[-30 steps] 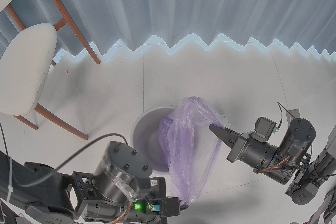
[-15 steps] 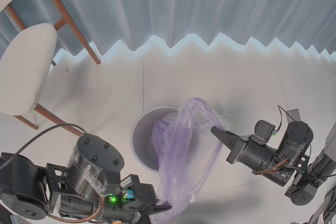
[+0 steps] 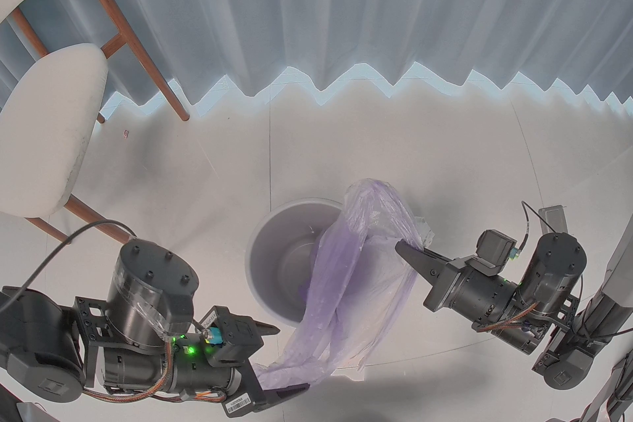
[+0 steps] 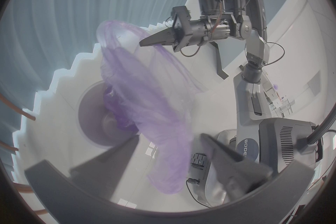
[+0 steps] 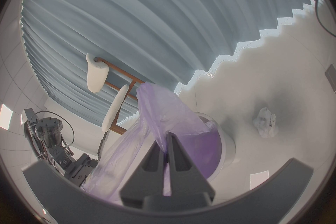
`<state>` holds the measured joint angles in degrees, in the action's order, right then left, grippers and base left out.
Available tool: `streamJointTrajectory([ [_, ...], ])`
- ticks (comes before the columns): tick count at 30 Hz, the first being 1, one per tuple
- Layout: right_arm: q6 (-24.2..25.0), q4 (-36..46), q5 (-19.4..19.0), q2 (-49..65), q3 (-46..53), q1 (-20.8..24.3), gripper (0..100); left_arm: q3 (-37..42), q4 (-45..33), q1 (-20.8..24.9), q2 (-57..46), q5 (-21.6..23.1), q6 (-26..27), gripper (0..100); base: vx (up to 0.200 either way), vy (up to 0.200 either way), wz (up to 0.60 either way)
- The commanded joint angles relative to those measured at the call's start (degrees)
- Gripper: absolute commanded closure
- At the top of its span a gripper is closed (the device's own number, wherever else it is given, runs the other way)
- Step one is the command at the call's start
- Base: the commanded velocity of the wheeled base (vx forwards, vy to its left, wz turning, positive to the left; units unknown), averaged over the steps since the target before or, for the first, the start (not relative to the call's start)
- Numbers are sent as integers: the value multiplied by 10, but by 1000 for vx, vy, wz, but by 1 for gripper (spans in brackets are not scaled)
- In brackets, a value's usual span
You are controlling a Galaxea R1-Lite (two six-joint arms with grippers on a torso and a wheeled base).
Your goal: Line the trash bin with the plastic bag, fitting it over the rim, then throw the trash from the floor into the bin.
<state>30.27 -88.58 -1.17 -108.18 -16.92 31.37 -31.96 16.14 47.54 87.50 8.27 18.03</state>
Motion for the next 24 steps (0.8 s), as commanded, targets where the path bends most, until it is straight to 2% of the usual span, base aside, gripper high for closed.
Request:
streamJointTrajectory([
  [1,-1,-4,-1,-2,3,1,100,2,0,-5,0,0,-8,0,0,0,0],
  [15,-1,-5,-1,2,9,3,100,-5,32,-37,3,5,-12,0,0,0,0],
  [24,-3,-10,-1,4,9,3,100,0,31,-40,11,5,-11,0,0,0,0],
])
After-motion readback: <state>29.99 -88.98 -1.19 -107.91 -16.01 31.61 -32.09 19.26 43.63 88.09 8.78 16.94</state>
